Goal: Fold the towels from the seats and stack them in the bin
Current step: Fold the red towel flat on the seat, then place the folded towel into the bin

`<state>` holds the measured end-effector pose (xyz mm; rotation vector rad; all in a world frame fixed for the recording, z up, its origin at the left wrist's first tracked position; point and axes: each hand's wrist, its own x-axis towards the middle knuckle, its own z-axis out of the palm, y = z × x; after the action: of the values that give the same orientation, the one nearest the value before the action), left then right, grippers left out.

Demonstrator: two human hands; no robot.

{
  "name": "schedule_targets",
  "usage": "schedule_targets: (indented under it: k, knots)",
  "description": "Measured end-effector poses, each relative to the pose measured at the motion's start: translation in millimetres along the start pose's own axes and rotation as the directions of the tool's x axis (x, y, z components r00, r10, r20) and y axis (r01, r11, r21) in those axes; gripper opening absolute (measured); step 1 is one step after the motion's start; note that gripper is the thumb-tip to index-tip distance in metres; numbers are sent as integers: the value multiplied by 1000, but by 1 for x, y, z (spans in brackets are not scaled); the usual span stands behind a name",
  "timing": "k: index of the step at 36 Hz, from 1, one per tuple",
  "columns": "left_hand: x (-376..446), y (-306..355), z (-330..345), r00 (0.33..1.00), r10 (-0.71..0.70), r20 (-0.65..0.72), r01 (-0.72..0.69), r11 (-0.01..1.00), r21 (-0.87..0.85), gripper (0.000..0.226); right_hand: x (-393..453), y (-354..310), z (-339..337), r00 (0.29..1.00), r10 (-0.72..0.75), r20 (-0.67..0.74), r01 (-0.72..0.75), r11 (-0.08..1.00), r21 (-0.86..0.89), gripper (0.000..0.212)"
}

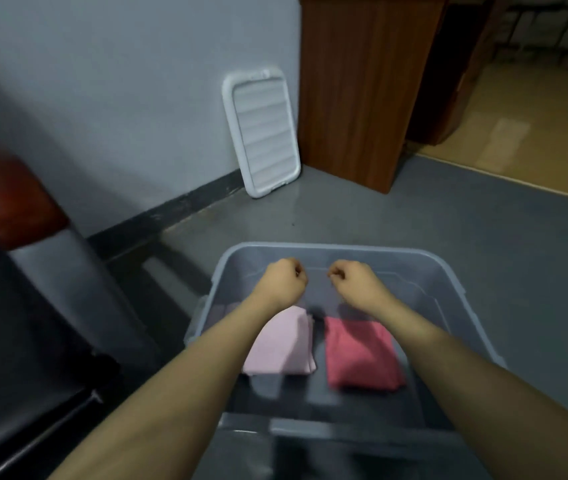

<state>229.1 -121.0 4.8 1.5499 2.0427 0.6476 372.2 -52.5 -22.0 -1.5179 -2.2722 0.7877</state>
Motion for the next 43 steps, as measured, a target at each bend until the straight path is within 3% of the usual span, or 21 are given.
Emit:
schedule_targets:
  k: [7,11,15,21,24,31,39,43]
  knots:
    - [-62,18,-104,974,97,-203,-94,995,23,23,-39,-96,-44,985,-144,-95,148,988,36,22]
    - [-101,22,-164,925,108,-363,-113,994,8,24,-55,-160,-60,956,-264,-126,272,961,43,21]
    - [-138,8,-221,857,54,-513,-60,998,6,22,-71,-232,-60,911,-386,-147,401,912,90,18]
    - [-217,-53,-313,748,-58,-661,66,998,-13,22,-98,-361,-28,834,-549,-60,552,827,102,20]
    - [-241,-79,-335,739,-124,-663,111,992,-61,23,-104,-399,-11,805,-592,-41,592,797,117,20]
    - [-350,-174,-404,548,-325,-771,312,934,-172,22,-152,-536,78,641,-762,93,738,645,198,20]
    - [-467,-274,-434,340,-478,-810,569,790,-228,16,-230,-636,189,464,-839,284,757,542,366,14]
    - [-524,-321,-443,267,-515,-815,714,673,-191,15,-281,-673,245,289,-901,323,792,415,447,14]
